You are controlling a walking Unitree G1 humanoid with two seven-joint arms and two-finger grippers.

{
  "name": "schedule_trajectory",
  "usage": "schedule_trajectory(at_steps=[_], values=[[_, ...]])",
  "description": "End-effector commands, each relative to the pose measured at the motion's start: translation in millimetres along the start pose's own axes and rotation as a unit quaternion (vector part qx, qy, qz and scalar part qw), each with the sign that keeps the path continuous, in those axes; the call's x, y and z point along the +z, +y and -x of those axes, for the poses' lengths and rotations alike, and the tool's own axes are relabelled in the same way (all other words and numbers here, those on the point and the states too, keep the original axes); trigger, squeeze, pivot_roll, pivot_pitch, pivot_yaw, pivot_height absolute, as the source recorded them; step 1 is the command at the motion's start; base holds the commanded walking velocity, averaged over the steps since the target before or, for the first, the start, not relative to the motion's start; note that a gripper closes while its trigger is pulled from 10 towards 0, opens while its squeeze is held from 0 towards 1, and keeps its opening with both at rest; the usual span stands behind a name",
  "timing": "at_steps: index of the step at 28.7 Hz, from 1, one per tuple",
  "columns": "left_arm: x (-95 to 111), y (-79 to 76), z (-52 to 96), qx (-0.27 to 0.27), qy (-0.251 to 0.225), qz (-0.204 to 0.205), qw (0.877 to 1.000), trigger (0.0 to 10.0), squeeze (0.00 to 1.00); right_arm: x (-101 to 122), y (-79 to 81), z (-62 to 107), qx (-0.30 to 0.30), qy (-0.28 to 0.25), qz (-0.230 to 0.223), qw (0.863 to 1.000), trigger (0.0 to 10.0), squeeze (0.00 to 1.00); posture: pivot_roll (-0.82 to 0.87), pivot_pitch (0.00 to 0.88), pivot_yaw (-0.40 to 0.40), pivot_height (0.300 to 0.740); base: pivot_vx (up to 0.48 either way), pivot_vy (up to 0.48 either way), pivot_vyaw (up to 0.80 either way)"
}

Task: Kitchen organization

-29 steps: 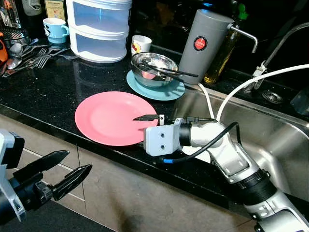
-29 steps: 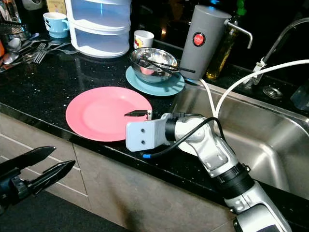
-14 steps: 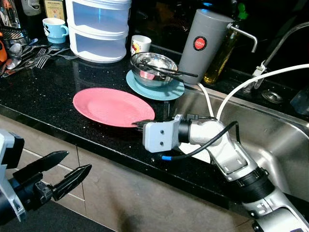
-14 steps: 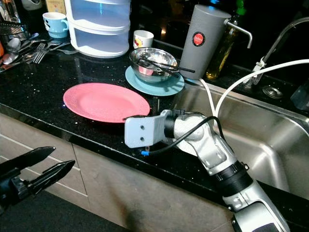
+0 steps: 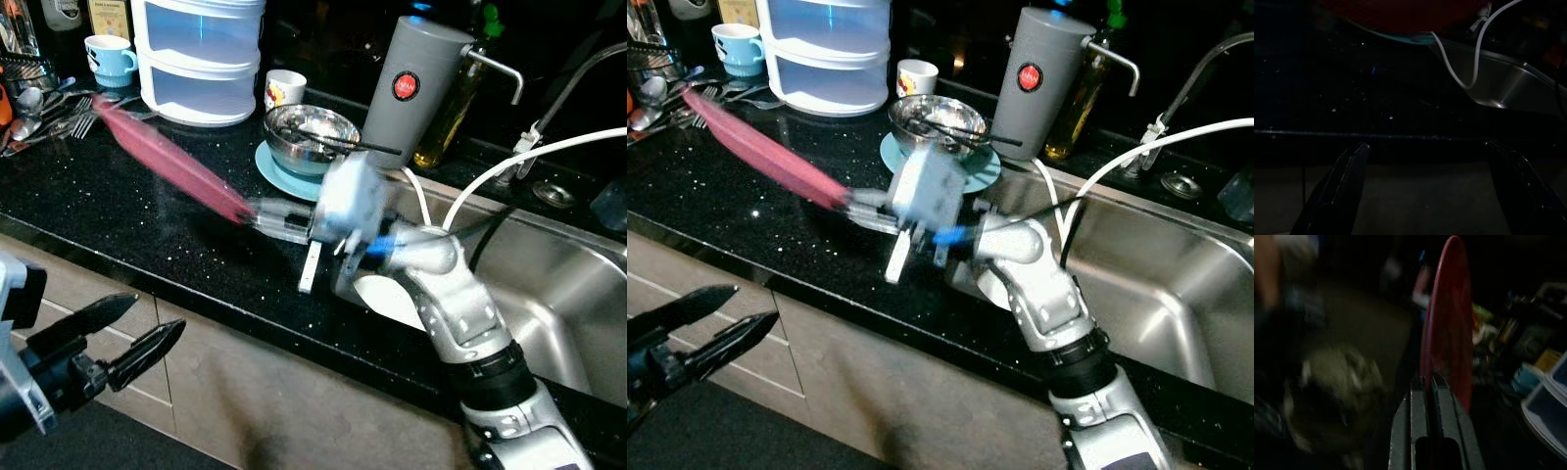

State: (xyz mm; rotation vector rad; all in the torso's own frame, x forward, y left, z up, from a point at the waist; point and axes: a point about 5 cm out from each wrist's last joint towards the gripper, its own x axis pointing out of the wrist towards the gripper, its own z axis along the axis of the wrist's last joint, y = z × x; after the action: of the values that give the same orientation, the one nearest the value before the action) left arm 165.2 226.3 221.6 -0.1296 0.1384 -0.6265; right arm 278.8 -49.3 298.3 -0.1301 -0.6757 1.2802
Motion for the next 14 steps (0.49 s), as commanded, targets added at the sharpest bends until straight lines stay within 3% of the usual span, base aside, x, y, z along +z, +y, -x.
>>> schedule_trajectory(at_steps=[1, 4, 5, 8, 9, 10, 14], values=[[-0.1, -2.2, -3.9, -0.010, 0.000, 0.001, 1.000, 10.0, 0.00, 12.7, -10.0, 1.7, -0.038, -0.045, -0.043, 0.997, 0.0, 0.00, 0.21, 0.000, -0.126, 0.740, 0.000, 0.000, 0.00], [1.1, -3.3, -10.2, -0.015, -0.010, 0.003, 1.000, 10.0, 0.00, 22.2, -22.5, 1.4, -0.092, -0.105, -0.109, 0.984, 0.0, 0.00, 0.22, 0.000, -0.124, 0.740, 0.000, 0.000, 0.00], [-0.2, -6.6, -18.3, -0.023, -0.022, 0.012, 0.999, 10.0, 0.00, 26.1, -37.7, 5.9, -0.155, -0.137, -0.143, 0.968, 0.0, 0.00, 0.22, 0.000, -0.124, 0.740, 0.000, 0.000, 0.00], [-1.5, -10.2, -24.7, -0.030, -0.029, 0.015, 0.999, 10.0, 0.00, 27.6, -49.2, 10.8, -0.198, -0.149, -0.156, 0.956, 0.0, 0.00, 0.22, 0.000, -0.125, 0.740, 0.000, 0.000, 0.00], [-1.1, -11.6, -29.2, -0.031, -0.039, 0.018, 0.999, 10.0, 0.00, 28.5, -56.4, 14.7, -0.222, -0.153, -0.166, 0.949, 1.3, 0.00, 0.22, 0.000, -0.125, 0.740, 0.000, 0.000, 0.00], [-0.5, -12.7, -33.9, -0.030, -0.051, 0.023, 0.998, 10.0, 0.00, 29.1, -63.5, 18.8, -0.245, -0.157, -0.176, 0.940, 10.0, 0.00, 0.21, 0.000, -0.123, 0.740, 0.000, 0.000, -0.46], [0.9, -21.2, -58.8, -0.040, -0.100, 0.054, 0.993, 10.0, 0.00, 35.3, -85.7, 33.2, -0.291, -0.171, -0.199, 0.920, 10.0, 0.00, 0.19, 0.000, -0.121, 0.740, 0.000, 0.000, -0.72]])
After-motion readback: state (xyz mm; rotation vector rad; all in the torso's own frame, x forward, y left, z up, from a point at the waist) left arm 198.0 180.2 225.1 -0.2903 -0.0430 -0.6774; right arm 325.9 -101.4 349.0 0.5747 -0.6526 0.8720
